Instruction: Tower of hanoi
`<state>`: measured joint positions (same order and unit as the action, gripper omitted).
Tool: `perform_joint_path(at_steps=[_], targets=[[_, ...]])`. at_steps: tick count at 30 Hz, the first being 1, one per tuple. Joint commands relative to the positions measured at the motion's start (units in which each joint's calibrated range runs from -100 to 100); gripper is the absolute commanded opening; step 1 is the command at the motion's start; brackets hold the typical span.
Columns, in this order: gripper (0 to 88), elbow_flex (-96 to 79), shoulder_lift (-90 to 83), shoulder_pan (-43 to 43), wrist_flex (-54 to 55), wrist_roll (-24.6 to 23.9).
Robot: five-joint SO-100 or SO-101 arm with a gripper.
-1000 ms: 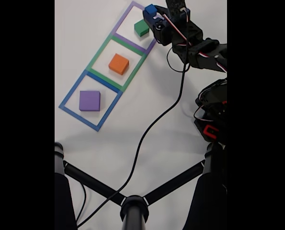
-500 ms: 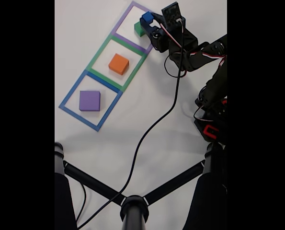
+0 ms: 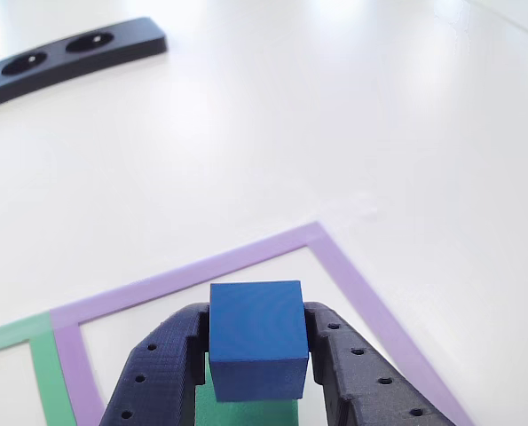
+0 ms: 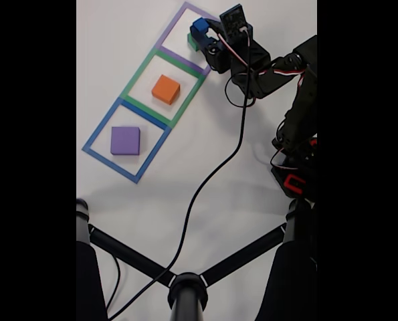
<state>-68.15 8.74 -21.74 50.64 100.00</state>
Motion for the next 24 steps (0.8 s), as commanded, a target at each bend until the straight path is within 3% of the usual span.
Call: perform_joint_path(at_steps=[1, 13, 24], targets=[[4.1, 2.5, 0.3, 0.3, 1.6, 0.0], [4.6, 4.3, 3.4, -0.1, 2.6, 0.0], [13.0, 4.3, 4.6, -0.3, 3.5, 0.0]])
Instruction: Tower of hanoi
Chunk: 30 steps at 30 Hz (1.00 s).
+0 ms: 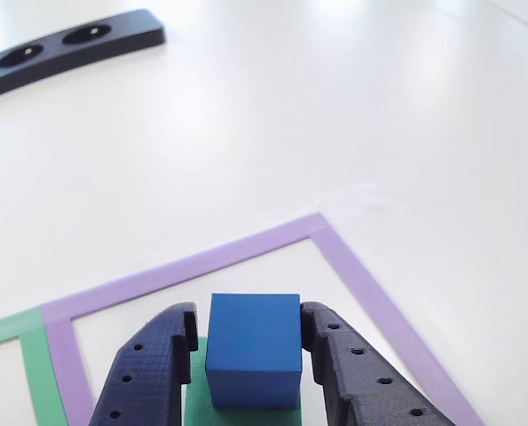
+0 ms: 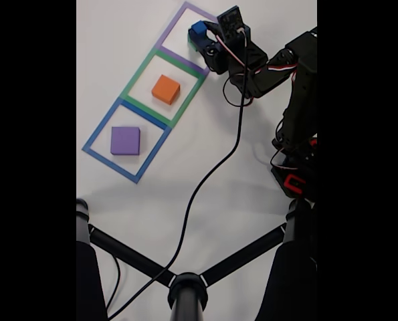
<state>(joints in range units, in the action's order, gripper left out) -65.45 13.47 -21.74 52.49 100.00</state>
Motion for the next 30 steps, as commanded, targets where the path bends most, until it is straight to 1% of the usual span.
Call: perform_joint_path(at_steps=[1, 9, 11, 15, 17, 20, 22, 27, 30], targets=[[14.0, 1.6, -0.2, -0.4, 1.7, 0.0], [23.5, 1.2, -1.4, -1.2, 1.9, 0.0], [24.6, 0.7, -2.9, -1.3, 1.1, 0.0], [26.2, -1.1, -9.3, -1.3, -4.4, 0.0], [26.8, -1.7, -14.2, -0.9, -9.2, 0.0], [26.4, -1.8, -22.8, -0.3, -19.0, 0.0], [24.0, -0.5, -29.6, 0.3, -29.5, 0.0], [8.1, 6.4, -46.1, 3.1, -60.0, 0.0], [4.9, 10.0, -54.7, 5.8, -75.4, 0.0]])
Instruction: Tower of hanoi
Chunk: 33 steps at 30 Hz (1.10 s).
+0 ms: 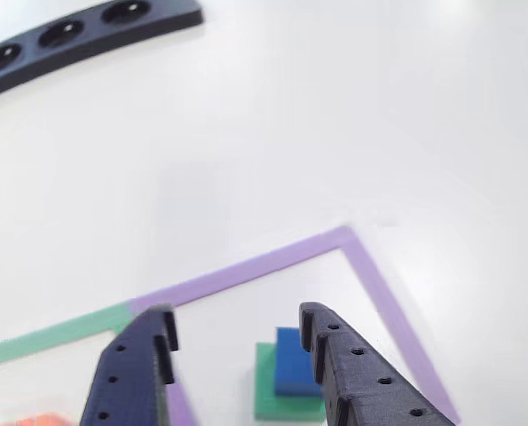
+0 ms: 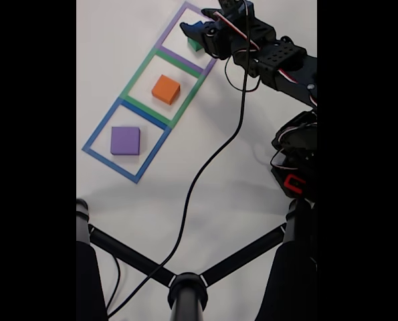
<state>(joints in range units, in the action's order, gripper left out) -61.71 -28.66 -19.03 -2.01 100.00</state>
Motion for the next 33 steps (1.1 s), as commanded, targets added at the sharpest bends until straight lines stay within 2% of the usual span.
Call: perform_joint_path(at_steps=[1, 10, 15, 24, 30, 33], targets=[[4.1, 7.9, -14.8, 4.3, -25.3, 0.0], [0.0, 34.3, -20.5, 11.5, -67.6, 0.0], [0.0, 44.9, -22.2, 14.6, -81.7, 0.0], [3.2, 46.1, -27.3, 16.6, -87.1, 0.0], [12.7, 39.4, -29.2, 17.0, -83.8, 0.0], [19.9, 32.1, -30.7, 16.8, -77.5, 0.0]])
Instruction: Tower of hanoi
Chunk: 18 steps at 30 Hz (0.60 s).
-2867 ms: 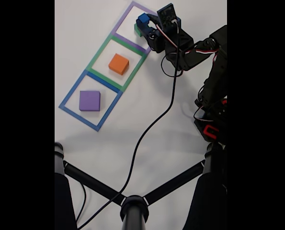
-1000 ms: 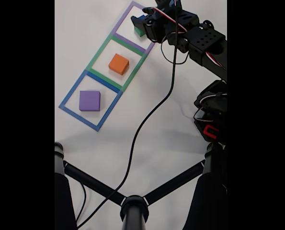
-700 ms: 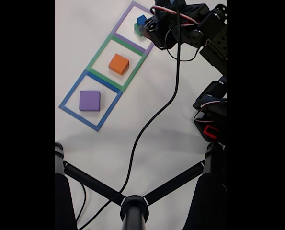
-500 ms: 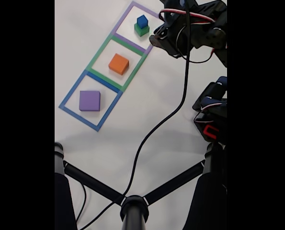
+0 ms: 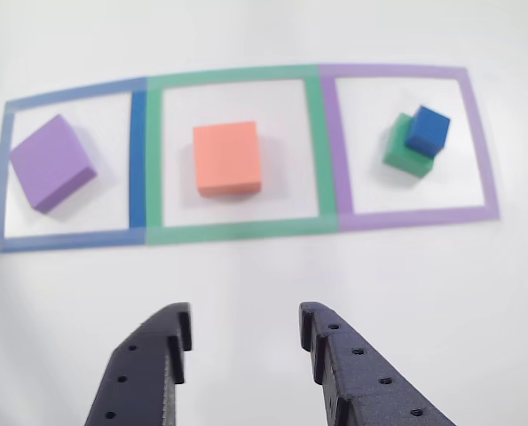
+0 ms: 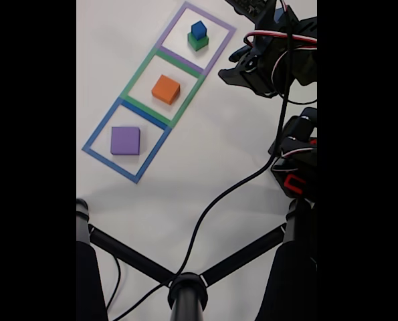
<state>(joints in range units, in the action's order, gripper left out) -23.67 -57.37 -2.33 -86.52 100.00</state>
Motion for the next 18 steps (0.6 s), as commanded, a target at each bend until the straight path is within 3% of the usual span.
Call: perform_joint_path(at_steps=[1, 3, 14, 18], targets=[[24.4, -8.5, -2.4, -0.1, 9.3, 0.0], [33.0, -14.2, -3.4, -0.1, 14.5, 0.0], [39.5, -37.7, 0.0, 0.5, 49.9, 0.0], [42.8, -45.3, 6.8, -0.3, 68.7, 0.0]])
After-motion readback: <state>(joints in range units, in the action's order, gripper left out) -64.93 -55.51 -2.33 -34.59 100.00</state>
